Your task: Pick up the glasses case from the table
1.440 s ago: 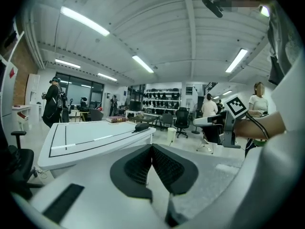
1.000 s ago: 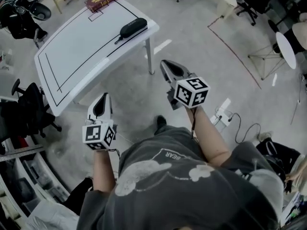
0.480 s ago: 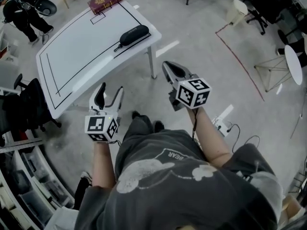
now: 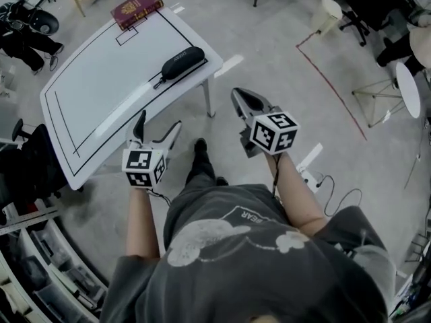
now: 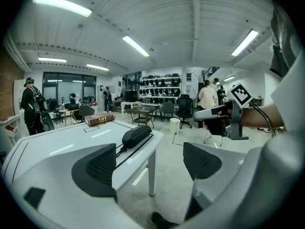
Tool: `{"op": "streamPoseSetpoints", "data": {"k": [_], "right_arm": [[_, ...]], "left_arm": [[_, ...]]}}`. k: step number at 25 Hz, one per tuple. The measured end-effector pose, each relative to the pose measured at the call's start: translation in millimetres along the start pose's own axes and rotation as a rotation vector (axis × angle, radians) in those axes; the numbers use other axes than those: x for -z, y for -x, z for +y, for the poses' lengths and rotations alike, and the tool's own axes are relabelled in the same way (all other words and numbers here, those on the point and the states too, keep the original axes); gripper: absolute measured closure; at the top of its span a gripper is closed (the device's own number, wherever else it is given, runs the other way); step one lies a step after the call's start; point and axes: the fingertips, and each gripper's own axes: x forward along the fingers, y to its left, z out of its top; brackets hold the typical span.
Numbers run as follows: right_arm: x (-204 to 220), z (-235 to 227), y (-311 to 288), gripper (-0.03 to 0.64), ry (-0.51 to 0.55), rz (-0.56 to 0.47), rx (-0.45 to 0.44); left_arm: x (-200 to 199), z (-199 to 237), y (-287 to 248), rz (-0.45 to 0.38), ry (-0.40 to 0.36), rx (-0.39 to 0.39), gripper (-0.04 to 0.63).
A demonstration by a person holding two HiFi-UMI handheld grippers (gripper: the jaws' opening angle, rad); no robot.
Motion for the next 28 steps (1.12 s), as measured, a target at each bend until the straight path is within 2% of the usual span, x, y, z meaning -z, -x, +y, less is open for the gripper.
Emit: {"op": "streamPoseSetpoints", "data": {"k": [10, 14, 17, 28], "right_arm": [[-42.2, -48.7, -71.6, 0.617, 0.001, 0.013, 0.098], [-57.9, -56.8, -94.2, 0.617, 0.012, 0.015, 0.118], [-62.5, -64.7, -103.5, 0.617, 0.011, 0.024, 0.141], [-73.0, -98.4, -126.3, 0.617, -0.008, 0.041, 0.222]], "left_arm": [[-24.1, 44.6, -108.9, 0.100, -0.057, 0.139, 0.169], [-24.2, 57.4, -144.3, 0.172, -0.088, 0.186, 0.169], [-14.9, 60.1, -169.0, 0.250, -0.122, 0.232, 0.169], [-1.6, 55.3, -225.8, 0.405, -0.191, 0.357, 0.169]]}}
